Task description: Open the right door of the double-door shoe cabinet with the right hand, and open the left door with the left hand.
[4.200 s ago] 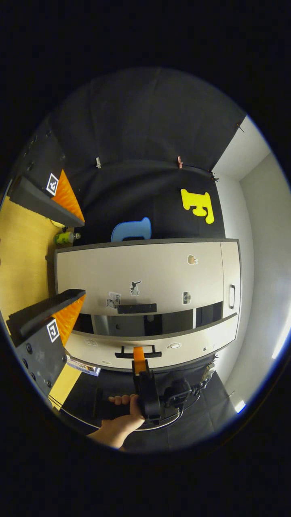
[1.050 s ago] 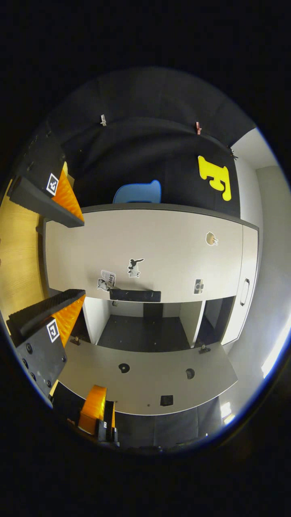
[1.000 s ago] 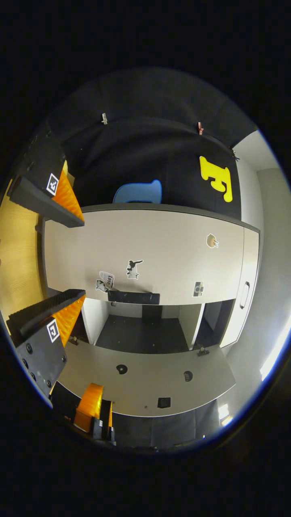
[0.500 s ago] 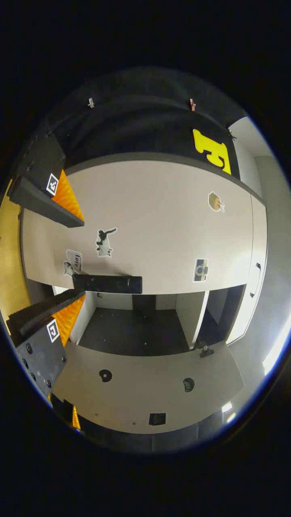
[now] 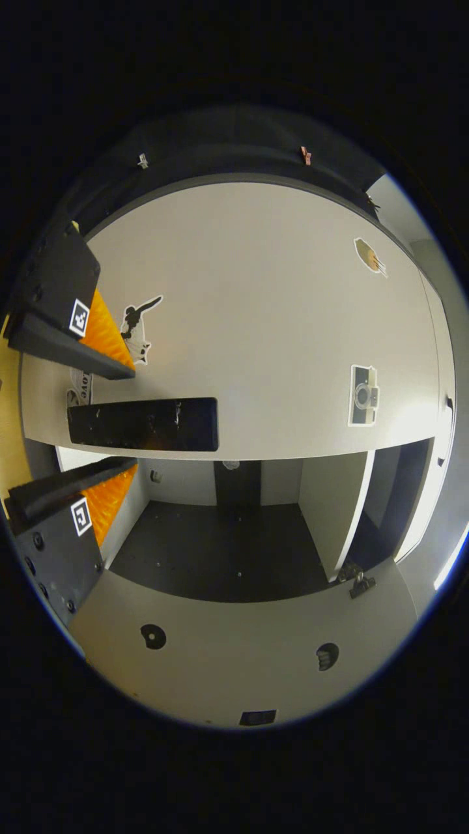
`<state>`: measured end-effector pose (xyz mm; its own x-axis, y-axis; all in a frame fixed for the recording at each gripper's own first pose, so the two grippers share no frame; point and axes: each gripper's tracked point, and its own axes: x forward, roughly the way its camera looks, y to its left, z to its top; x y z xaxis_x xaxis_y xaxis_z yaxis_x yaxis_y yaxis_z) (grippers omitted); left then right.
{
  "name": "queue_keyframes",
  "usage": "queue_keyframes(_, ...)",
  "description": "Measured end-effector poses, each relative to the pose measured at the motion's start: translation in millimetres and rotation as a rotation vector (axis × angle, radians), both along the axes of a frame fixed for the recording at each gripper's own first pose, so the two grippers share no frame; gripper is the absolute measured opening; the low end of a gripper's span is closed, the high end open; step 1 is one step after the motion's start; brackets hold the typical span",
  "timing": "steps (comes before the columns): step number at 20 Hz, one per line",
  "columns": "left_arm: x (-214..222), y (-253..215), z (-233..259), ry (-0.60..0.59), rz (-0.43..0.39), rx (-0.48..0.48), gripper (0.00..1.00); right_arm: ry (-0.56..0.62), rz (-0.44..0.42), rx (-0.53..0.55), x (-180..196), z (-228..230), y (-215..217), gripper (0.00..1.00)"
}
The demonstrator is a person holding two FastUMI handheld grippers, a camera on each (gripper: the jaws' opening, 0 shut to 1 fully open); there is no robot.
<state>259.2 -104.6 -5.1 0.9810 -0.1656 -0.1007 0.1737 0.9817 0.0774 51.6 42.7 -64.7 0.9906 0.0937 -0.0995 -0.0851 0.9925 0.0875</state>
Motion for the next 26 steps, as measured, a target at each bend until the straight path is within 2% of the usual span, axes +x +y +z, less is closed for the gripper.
queue_keyframes(1, 1.6, 0.2, 2.0, -0.013, 0.014, -0.001, 0.69, 0.005, 0.014, 0.004, -0.8, -2.7, 0.3, 0.98)
queue_keyframes(2, 2.9, -1.4, 1.7, -0.012, 0.016, -0.008, 0.57, 0.017, 0.028, 0.007, -1.5, -4.8, 1.7, 0.98)
queue_keyframes(3, 3.3, -5.1, 0.4, -0.006, 0.011, -0.023, 0.52, 0.025, 0.04, 0.009, -1.2, -7.7, 2.1, 0.98)
queue_keyframes(4, 1.9, -5.9, -0.1, -0.001, 0.022, -0.036, 0.41, 0.028, 0.053, 0.008, -0.7, -8.8, 3.9, 0.99)
queue_keyframes(5, 3.1, -5.9, -0.1, -0.003, 0.033, -0.032, 0.35, 0.03, 0.066, 0.007, -1.4, -9.6, 5.2, 0.99)
queue_keyframes(7, 2.1, -5.2, -2.2, 0.003, 0.047, -0.01, 0.34, 0.029, 0.086, 0.002, -3.3, -10.6, 6.0, 0.99)
queue_keyframes(11, 2.4, -5.5, -4.9, 0.016, 0.031, -0.039, 0.28, 0.043, 0.127, 0.008, -5.0, -13.7, 7.0, 0.99)
queue_keyframes(14, 2.8, -6.1, -5.3, 0.014, 0.037, -0.007, 0.13, 0.041, 0.141, 0.017, -5.4, -12.9, 4.3, 0.99)
queue_keyframes(18, 2.0, -5.5, -5.3, 0.016, 0.063, -0.023, 0.12, 0.052, 0.171, 0.024, -10.0, -14.8, 1.0, 0.99)
queue_keyframes(23, -0.1, -3.9, -5.2, 0.024, 0.112, -0.034, 0.12, 0.076, 0.251, 0.045, -23.9, -16.8, 3.6, 1.0)
queue_keyframes(26, -7.3, -2.4, -3.3, 0.021, 0.136, -0.048, 0.12, 0.097, 0.261, 0.059, -25.7, -20.2, 1.3, 0.99)
